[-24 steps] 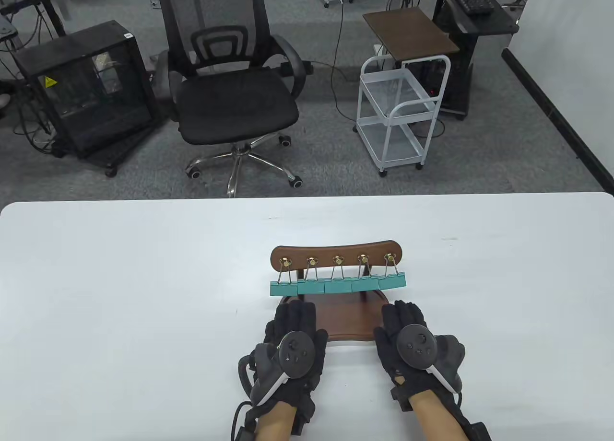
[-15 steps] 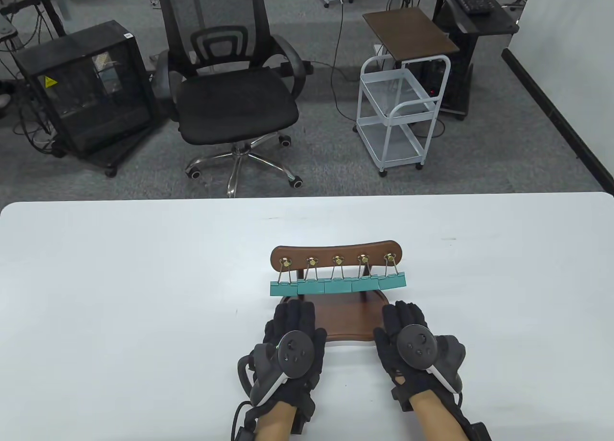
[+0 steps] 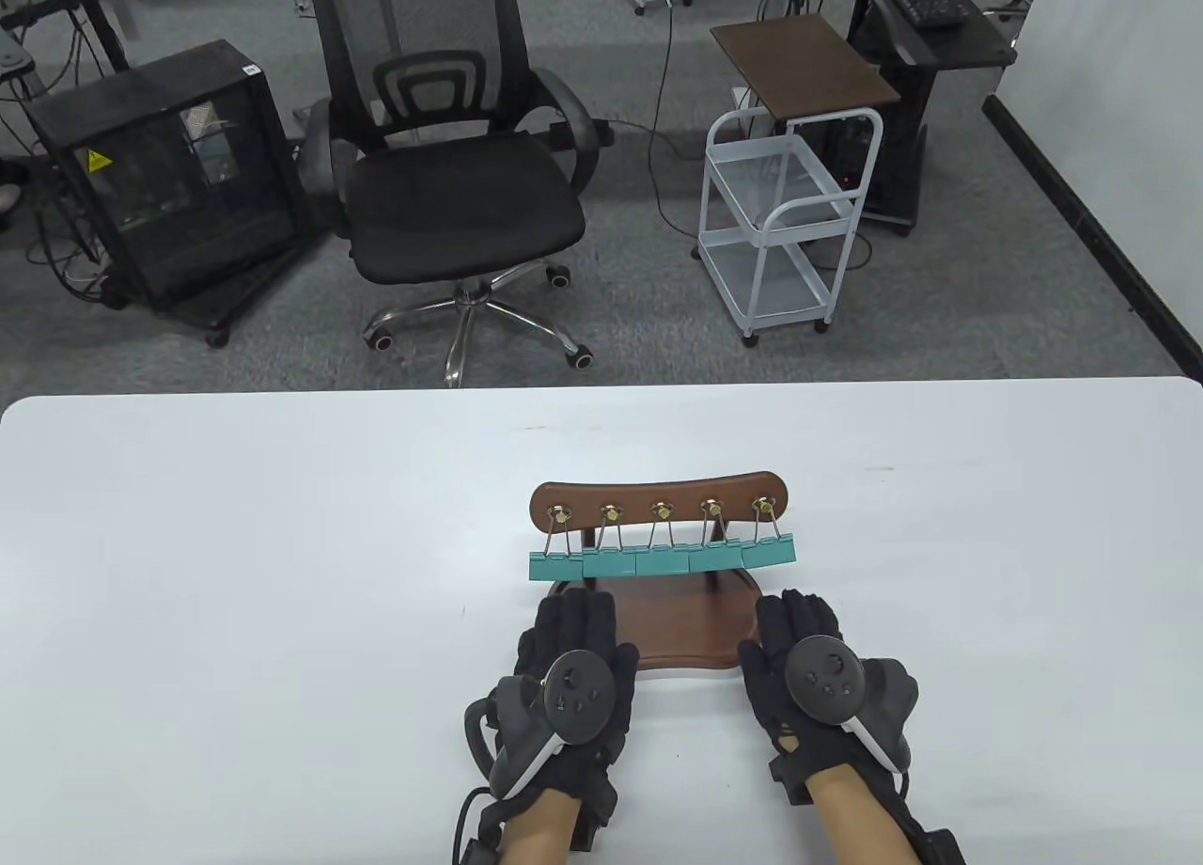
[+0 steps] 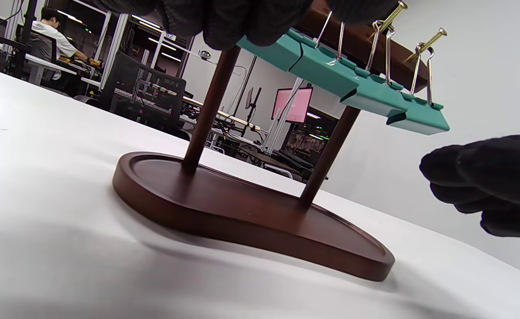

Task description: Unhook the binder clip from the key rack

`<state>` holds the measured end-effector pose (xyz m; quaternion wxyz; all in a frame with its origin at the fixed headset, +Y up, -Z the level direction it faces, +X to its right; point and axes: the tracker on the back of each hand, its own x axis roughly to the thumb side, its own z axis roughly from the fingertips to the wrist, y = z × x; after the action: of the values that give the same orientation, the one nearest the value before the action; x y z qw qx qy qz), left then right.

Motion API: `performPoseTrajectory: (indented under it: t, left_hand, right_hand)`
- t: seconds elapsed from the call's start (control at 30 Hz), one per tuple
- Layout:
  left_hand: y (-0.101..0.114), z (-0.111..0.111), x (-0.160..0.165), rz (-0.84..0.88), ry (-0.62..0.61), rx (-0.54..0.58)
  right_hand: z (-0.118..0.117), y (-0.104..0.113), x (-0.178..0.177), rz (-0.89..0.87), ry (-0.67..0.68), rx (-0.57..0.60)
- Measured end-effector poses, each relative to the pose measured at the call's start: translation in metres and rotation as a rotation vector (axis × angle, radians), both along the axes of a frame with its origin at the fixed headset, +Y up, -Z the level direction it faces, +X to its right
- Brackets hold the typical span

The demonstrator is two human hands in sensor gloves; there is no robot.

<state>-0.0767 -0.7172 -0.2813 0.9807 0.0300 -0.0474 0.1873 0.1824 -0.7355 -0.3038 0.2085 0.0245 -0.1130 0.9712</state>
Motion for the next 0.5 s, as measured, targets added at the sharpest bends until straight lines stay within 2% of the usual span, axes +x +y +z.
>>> performPoseTrajectory:
  t: [0.5]
  left_hand:
    - [0.0001, 0.0006, -0.002, 0.006, 0.014, -0.012]
  right_hand:
    - [0.0002, -0.0003, 0.0078, -0.043, -0.039, 0.018]
